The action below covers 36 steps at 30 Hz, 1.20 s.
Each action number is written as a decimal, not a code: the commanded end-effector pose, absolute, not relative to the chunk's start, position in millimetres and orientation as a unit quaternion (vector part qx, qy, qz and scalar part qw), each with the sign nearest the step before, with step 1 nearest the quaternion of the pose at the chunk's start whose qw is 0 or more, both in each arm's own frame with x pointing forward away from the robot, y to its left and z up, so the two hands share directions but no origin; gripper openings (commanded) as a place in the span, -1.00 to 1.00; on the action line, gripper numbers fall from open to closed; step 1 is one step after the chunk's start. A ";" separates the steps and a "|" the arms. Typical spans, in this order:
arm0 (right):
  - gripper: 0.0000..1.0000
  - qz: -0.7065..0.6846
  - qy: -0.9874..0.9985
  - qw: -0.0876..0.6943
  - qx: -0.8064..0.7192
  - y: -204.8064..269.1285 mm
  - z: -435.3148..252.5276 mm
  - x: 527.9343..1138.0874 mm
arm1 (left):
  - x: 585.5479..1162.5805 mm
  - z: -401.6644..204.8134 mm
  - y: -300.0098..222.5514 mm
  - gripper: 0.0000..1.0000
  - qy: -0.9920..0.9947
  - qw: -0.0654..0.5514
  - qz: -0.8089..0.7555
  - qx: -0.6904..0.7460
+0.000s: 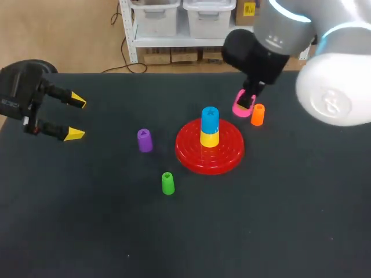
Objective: Pick up and stack the cylinders on the red base in this order: pink,purple,orange,green
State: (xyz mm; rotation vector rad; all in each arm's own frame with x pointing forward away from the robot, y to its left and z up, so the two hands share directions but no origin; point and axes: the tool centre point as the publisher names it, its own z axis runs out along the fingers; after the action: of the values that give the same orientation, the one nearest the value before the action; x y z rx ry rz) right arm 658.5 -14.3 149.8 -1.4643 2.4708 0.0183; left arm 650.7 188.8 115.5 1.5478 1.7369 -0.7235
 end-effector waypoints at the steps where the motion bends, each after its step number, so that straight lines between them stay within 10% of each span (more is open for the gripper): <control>1: -1.00 0.009 0.852 0.100 -0.514 7.1 142.0 675.8 | 650.5 114.4 189.6 1.00 0.668 0.347 -0.279 0.597; 36: -1.00 0.024 0.815 0.074 -0.574 40.0 133.8 677.9 | 650.5 114.4 189.6 1.00 0.668 0.347 -0.279 0.597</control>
State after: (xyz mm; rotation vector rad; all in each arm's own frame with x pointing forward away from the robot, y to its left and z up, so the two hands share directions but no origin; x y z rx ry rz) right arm 677.5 39.3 133.0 -1.7214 2.4456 0.0702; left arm 650.8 188.8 115.6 1.5478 1.7369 -0.7235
